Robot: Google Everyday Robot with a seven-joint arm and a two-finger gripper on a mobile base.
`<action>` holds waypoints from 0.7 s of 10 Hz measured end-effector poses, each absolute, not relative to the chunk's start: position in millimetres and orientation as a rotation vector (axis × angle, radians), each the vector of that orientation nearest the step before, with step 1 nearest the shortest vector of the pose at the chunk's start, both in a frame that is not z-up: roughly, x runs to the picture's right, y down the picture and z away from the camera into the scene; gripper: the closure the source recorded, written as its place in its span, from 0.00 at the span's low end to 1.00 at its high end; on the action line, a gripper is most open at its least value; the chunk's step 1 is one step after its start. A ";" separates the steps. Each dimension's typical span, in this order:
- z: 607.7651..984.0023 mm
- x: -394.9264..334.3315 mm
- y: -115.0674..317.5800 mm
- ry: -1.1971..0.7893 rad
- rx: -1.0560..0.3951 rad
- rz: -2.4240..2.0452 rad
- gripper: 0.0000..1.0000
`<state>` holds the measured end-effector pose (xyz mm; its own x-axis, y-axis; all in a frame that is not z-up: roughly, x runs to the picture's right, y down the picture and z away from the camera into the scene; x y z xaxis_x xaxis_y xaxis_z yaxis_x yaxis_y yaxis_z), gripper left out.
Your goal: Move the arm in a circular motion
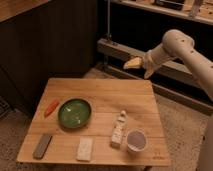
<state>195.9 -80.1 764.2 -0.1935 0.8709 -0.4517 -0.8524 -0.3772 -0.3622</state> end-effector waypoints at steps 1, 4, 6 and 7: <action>762.5 219.1 -66.2 -0.019 -0.720 1.862 0.20; 737.4 281.3 -16.6 0.045 -0.744 1.954 0.20; 704.6 303.3 18.5 0.114 -0.766 1.956 0.20; 685.5 304.0 37.1 0.157 -0.794 1.940 0.20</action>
